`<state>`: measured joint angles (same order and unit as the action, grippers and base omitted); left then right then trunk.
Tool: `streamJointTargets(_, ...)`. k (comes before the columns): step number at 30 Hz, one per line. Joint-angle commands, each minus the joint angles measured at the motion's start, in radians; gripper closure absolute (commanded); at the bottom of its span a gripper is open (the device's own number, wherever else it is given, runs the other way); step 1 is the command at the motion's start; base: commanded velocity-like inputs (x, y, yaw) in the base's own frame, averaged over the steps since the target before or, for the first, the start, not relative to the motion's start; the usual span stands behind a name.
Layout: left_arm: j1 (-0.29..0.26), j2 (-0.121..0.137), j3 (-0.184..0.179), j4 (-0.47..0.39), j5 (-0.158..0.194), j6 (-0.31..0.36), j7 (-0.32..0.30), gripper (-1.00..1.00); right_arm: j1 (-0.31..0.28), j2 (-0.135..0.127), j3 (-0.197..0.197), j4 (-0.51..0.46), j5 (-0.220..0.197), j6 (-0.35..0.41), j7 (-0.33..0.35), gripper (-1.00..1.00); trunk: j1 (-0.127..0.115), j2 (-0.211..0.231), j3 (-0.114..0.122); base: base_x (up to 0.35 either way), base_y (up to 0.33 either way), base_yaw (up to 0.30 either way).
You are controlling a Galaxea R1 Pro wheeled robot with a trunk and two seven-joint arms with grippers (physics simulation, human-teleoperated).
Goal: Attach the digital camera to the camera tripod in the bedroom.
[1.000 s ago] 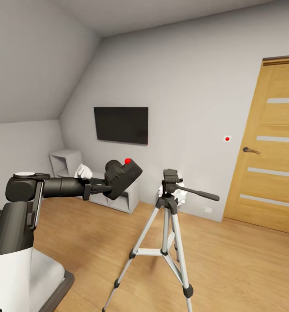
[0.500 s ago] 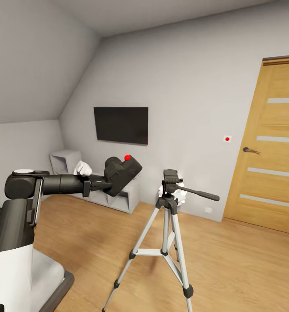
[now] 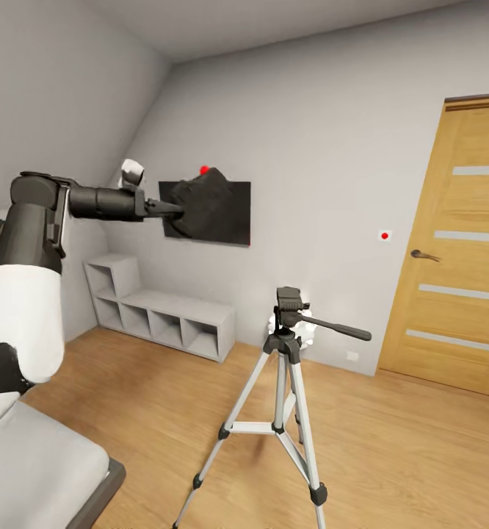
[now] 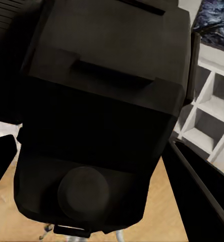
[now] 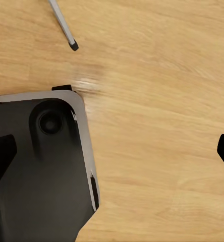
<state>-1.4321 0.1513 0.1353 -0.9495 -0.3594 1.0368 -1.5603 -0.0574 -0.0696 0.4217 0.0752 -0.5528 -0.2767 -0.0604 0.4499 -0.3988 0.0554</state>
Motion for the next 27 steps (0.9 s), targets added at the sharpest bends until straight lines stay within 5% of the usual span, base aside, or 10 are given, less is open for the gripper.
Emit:
streamJointTargets(1, -0.031, 0.0, 0.001, 0.028, -0.009, 0.01, -0.002, 1.0, -0.001, 0.001, 0.006, 0.003, -0.003, -0.004, -0.001, -1.0, 0.0, -0.001, -0.001, 0.0, 0.0, 0.0)
streamJointTargets(4, -0.186, -0.002, 0.002, 0.193, -0.01, 0.01, 0.158, 1.0, -0.001, 0.001, 0.006, 0.003, -0.003, -0.004, -0.001, -1.0, 0.0, -0.001, -0.001, 0.0, 0.0, 0.0)
streamJointTargets(7, -0.229, -0.017, 0.001, 0.233, -0.009, 0.01, 0.221, 1.0, -0.001, 0.001, 0.006, 0.003, -0.003, -0.004, -0.001, -1.0, 0.0, -0.001, -0.001, 0.0, 0.0, 0.0)
streamJointTargets(18, -0.222, -0.149, -0.04, 0.271, -0.011, 0.01, 0.274, 1.0, -0.001, 0.001, 0.006, 0.003, -0.003, -0.004, -0.001, -1.0, 0.0, -0.001, -0.001, 0.0, 0.0, 0.0)
streamJointTargets(22, -0.214, -0.201, -0.121, 0.3, -0.012, 0.01, 0.274, 1.0, -0.001, 0.001, 0.006, 0.003, -0.003, -0.004, -0.001, -1.0, 0.0, -0.001, -0.001, 0.0, 0.0, 0.0)
streamJointTargets(25, -0.211, -0.226, -0.275, 0.35, -0.011, 0.01, 0.269, 1.0, -0.001, 0.001, 0.006, 0.003, -0.003, -0.004, -0.001, -1.0, 0.0, -0.001, -0.001, 0.0, 0.0, 0.0)
streamJointTargets(27, -0.211, -0.233, -0.322, 0.37, -0.011, 0.01, 0.264, 1.0, -0.001, 0.001, 0.006, 0.003, -0.003, -0.004, -0.001, -1.0, 0.0, -0.001, -0.001, 0.0, 0.0, 0.0)
